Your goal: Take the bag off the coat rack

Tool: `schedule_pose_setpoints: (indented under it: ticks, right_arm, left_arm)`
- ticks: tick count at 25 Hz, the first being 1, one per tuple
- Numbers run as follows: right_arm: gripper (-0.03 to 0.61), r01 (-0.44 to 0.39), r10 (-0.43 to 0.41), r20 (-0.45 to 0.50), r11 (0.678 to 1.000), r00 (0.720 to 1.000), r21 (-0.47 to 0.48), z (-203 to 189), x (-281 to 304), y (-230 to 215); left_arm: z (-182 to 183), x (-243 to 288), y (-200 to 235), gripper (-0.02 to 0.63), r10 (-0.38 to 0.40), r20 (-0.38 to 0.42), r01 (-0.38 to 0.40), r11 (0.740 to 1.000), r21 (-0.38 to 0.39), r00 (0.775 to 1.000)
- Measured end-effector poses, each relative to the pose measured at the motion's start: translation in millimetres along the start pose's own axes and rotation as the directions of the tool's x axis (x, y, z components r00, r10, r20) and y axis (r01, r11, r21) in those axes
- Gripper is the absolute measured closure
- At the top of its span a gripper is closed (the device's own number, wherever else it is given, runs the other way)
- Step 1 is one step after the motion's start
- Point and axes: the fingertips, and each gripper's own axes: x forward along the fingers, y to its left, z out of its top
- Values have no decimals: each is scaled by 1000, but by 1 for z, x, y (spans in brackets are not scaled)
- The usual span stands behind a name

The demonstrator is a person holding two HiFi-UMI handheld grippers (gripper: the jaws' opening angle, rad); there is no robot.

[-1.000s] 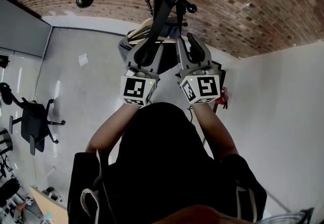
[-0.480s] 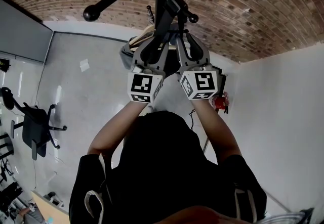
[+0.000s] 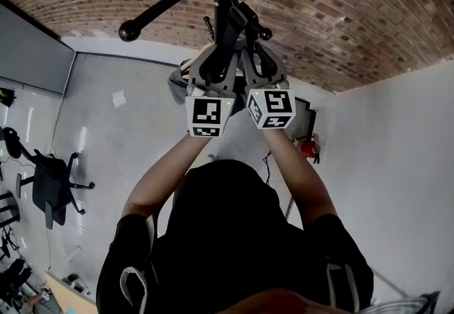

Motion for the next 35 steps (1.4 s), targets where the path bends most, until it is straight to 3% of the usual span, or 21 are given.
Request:
schedule_pose_setpoints:
  ticks: [5, 12, 13, 14, 20, 35]
  right_arm:
    - [469, -9, 9, -25, 1000, 1000, -13, -6, 6, -6]
    - [471, -28, 28, -23, 1000, 999, 10, -7, 17, -11]
    - [499, -33, 33, -24, 999, 999, 11, -8, 18, -10]
    - [529, -35, 35, -24, 999, 999, 13, -8, 19, -9]
    - [555, -35, 35, -14, 999, 999, 8, -9, 17, -9]
    - [557, -26, 26, 14, 998, 1000, 58, 2, -2, -24]
  left_arm:
    - [-4, 8, -8, 488, -14, -29, 14, 1000, 4, 999]
    - [-3, 20, 0, 488, 28, -49, -27, 1000, 10, 998]
    - [-5, 20, 3, 491, 35, -58, -34, 999, 19, 998]
    - [-8, 20, 5, 509, 42, -65, -41, 999, 24, 997]
    - [-9, 16, 6, 591, 48, -69, -48, 999, -4, 997]
    - [16, -4, 8, 594, 74, -70, -77, 996, -49, 995]
